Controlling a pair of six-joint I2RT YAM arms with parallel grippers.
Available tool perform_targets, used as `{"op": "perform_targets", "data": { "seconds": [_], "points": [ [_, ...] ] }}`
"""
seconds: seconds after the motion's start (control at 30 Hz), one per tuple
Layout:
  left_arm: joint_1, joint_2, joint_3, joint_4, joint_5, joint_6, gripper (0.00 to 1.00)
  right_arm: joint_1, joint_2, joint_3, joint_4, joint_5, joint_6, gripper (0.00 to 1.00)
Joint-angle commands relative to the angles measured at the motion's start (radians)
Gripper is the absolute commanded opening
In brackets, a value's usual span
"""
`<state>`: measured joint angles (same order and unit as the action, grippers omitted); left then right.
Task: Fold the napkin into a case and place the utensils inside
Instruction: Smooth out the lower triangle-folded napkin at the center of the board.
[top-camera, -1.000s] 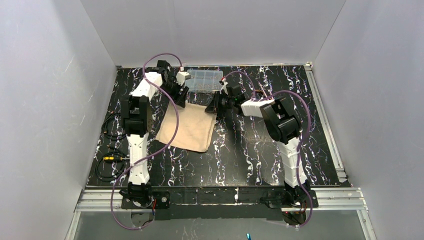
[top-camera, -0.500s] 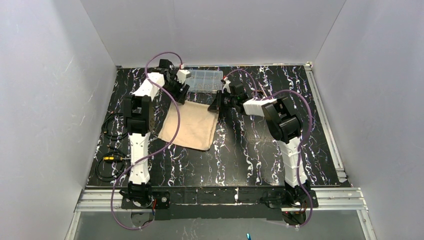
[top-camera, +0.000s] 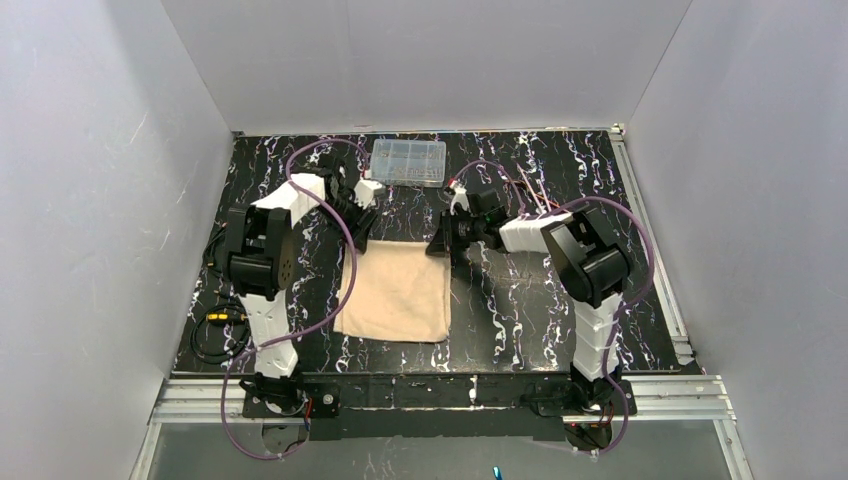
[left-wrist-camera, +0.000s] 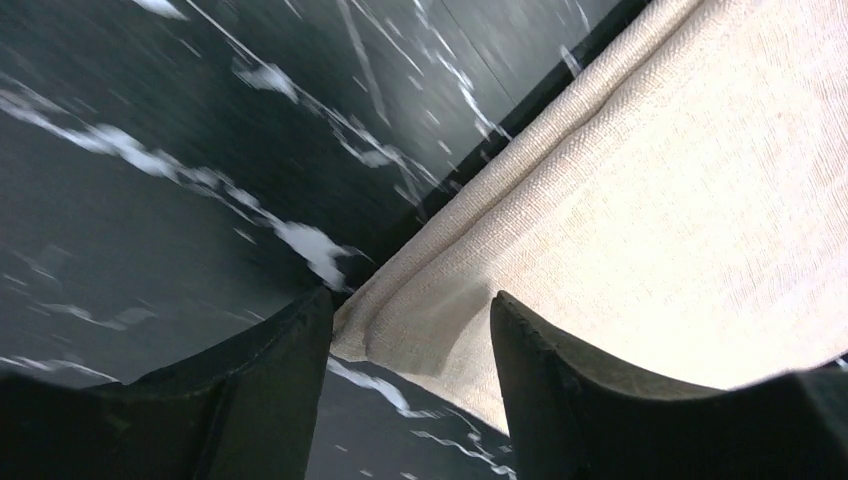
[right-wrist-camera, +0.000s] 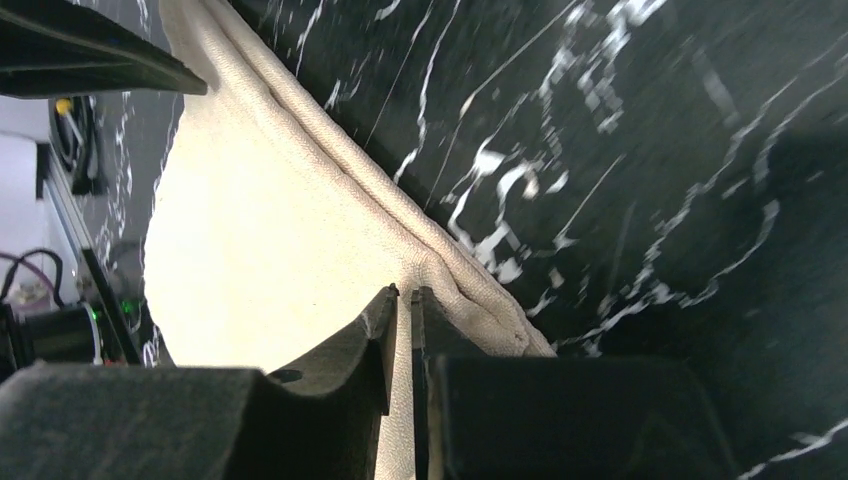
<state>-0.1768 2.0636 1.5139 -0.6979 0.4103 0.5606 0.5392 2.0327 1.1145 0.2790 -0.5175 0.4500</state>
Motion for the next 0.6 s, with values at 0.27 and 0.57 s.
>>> {"op": "perform_targets", "data": {
  "seconds": [0.27, 0.57],
  "points": [
    [0.050, -0.161, 0.070, 0.015, -0.125, -0.092, 0.68, 0.032, -0.106, 0.049, -0.277, 0.142, -0.122, 0.23],
    [0.124, -0.349, 0.335, -0.110, -0.062, -0.160, 0.98, 0.149, -0.321, 0.226, -0.489, 0.436, -0.288, 0.52]
  ]
}}
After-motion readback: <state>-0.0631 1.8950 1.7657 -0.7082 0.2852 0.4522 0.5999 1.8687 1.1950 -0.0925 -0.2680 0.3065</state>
